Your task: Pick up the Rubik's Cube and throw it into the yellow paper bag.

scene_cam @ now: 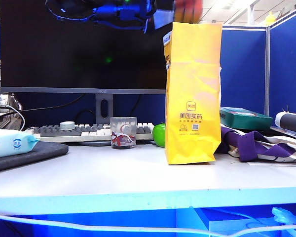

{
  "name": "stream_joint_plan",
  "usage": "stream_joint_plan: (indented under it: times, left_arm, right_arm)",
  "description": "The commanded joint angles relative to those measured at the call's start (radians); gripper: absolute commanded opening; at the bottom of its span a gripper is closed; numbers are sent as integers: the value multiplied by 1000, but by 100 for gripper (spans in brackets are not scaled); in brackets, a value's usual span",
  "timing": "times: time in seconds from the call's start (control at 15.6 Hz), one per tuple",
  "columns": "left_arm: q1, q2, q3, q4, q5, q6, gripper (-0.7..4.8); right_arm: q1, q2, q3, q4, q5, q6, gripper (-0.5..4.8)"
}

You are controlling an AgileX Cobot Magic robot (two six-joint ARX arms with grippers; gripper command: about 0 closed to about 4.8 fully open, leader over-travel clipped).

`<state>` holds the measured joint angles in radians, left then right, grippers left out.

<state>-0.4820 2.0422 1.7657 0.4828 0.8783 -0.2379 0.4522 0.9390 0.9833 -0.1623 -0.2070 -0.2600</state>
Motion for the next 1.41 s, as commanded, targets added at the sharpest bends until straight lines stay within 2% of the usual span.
stream_joint_plan:
  times: [0.06,0.38,0.51,0.58,0.64,0.71,0.77,0.83,0.9,1.03,1.09,1.15,1.22,1.28,1.41]
  left_arm:
    - [0,-6,6,3,-37,-24,479]
    - [0,-24,12,-38,-53,-22,479]
    - [1,-76,12,-120,-55,61,479]
    - [2,-140,12,-231,-55,164,458]
    - [3,-206,12,-369,-84,291,388]
    - [13,-290,12,-558,-198,464,315]
    - [14,-381,12,-764,-388,613,306]
    - [35,-465,11,-922,-491,701,306]
    - [82,-531,10,-1011,-486,706,303]
    - [161,-651,10,-1113,-484,653,268]
    - [177,-727,10,-1173,-530,692,263]
    - [177,-803,10,-1234,-587,721,231]
    - [177,-879,-2,-1276,-627,720,231]
    - [176,-993,-59,-1284,-658,719,223]
    - [176,-1274,-290,-1176,-757,668,205]
  right_arm:
    - [1,-2,6,25,-28,-3,95]
    - [1,-2,6,26,-28,-3,95]
    - [1,-2,6,24,-27,-3,95]
    - [1,-6,7,16,-27,-3,95]
    - [1,-10,7,8,-27,-3,95]
    - [0,-21,7,-4,-7,-3,95]
    - [0,-46,8,-13,46,-3,94]
    - [0,-78,8,-12,85,-3,94]
    - [0,-115,14,-14,98,-3,94]
    - [0,-193,19,-40,119,-2,86]
    - [0,-242,19,-65,127,-1,80]
    - [0,-280,19,-89,128,7,79]
    - [0,-317,19,-117,140,24,55]
    - [0,-365,18,-161,186,25,-3]
    - [2,-431,8,-197,186,74,-3]
